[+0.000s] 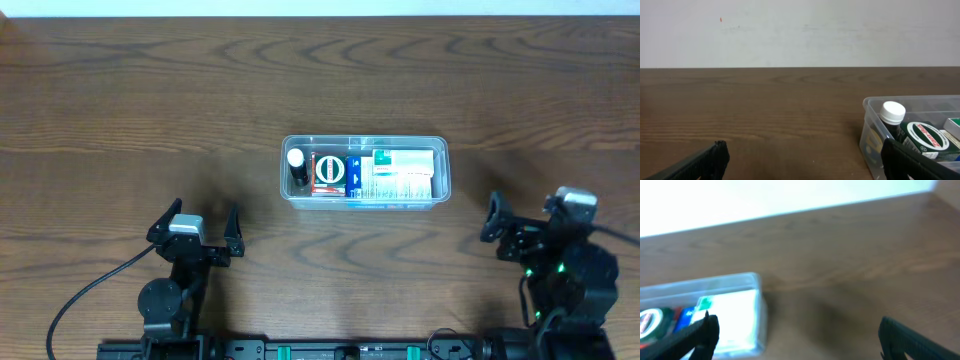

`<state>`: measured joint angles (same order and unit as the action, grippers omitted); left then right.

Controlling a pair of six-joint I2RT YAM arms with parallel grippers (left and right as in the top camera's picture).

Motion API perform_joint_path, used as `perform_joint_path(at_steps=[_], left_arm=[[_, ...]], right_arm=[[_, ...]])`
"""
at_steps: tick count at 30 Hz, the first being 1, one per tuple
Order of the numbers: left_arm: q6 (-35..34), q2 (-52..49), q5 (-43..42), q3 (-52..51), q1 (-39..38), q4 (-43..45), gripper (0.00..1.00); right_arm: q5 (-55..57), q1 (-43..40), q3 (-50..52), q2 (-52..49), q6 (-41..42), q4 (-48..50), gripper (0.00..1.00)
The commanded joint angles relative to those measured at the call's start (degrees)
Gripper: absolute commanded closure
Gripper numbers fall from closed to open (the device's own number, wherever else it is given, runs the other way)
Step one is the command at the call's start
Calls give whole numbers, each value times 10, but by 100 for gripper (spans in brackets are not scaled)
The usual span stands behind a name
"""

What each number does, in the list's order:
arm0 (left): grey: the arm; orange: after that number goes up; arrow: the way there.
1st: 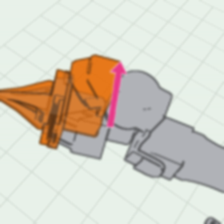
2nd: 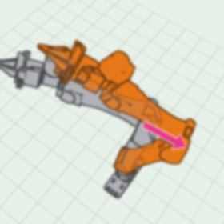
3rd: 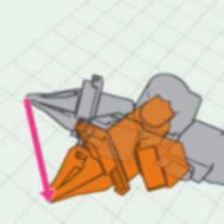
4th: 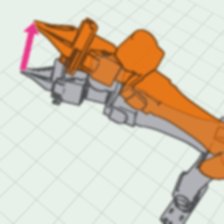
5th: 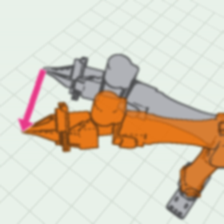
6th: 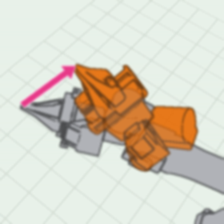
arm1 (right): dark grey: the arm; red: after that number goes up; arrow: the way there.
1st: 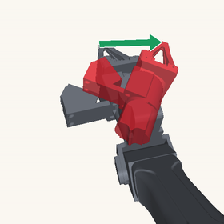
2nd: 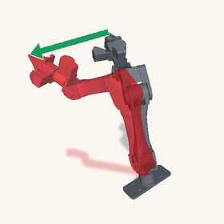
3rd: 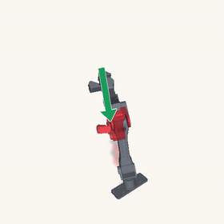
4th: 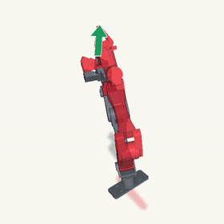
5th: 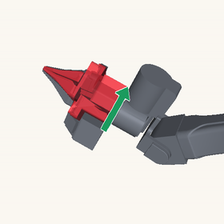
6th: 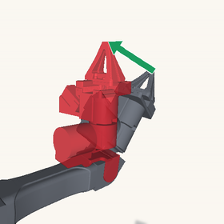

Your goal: Pack container

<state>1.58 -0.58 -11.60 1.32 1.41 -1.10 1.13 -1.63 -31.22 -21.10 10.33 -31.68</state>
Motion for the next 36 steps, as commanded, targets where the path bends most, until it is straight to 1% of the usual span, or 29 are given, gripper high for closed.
perform_joint_path(at_steps=[1,5,7,12,17,20,25,29,32,36], left_arm=[[8,3,-3,-11,3,-19,2],[8,3,-3,-11,3,-19,2],[8,3,-4,-11,3,-19,2],[8,3,-3,-11,3,-19,2],[8,3,-3,-11,3,-19,2],[8,3,-4,-11,3,-19,2],[8,3,-3,-11,3,-19,2],[8,3,-3,-11,3,-19,2],[8,3,-3,-11,3,-19,2],[8,3,-3,-11,3,-19,2]], right_arm=[[-66,13,69,54,3,72,1],[-89,23,157,126,-12,208,1],[-89,27,191,156,-12,254,1],[-89,31,243,204,-12,309,1],[-89,32,271,208,-11,354,1],[-83,35,283,208,-11,369,1],[-40,47,310,208,-12,399,1],[-9,49,309,208,-12,393,1],[10,49,309,208,-12,373,1],[15,49,309,208,-11,305,1]])
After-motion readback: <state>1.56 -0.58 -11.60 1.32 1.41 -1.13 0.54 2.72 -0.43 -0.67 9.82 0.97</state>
